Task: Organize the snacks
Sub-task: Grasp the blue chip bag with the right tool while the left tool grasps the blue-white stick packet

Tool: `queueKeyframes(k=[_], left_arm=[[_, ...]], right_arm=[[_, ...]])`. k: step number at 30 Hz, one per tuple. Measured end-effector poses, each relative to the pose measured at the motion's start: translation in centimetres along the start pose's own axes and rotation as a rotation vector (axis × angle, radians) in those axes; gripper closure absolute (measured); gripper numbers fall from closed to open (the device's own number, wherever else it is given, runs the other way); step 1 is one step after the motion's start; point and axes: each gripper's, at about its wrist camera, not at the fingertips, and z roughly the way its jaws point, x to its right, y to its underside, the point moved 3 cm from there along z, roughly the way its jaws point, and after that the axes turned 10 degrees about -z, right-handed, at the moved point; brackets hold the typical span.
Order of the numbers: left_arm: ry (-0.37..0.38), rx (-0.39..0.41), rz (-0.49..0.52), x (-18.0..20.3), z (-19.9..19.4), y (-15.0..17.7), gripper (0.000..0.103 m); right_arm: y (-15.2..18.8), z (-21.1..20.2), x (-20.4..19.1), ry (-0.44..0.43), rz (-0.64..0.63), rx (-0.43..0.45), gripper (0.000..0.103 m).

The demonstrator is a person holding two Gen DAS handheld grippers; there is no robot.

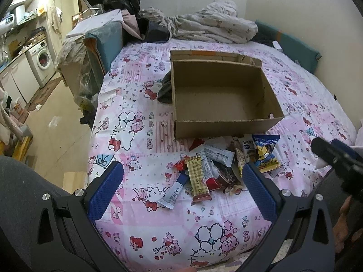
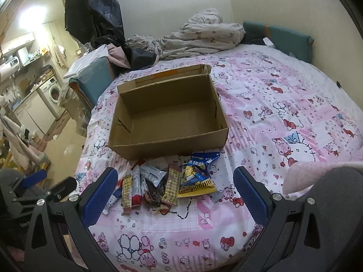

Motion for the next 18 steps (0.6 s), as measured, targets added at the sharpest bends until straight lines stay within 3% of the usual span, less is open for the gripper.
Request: queueKeyframes(k=[6, 12, 18], left_arm=[[-0.031, -0.111, 0.020, 0.2, 2.1, -0.8, 0.000], [-0.045, -0.288, 0.006, -0.5, 5.6, -1.8, 0.000], [-0.096, -0.462, 0.066, -1.5, 9.6, -2.4, 0.000]], right_arm=[[-2.0, 1.4, 1.4, -0.041, 0.016, -0.060, 0.000], [-3.0, 4.9, 3.6, -0.088, 0.050, -0.205, 0.000], [-2.9, 8.3, 5.2, -0.127, 0.094, -0.309, 0.000]])
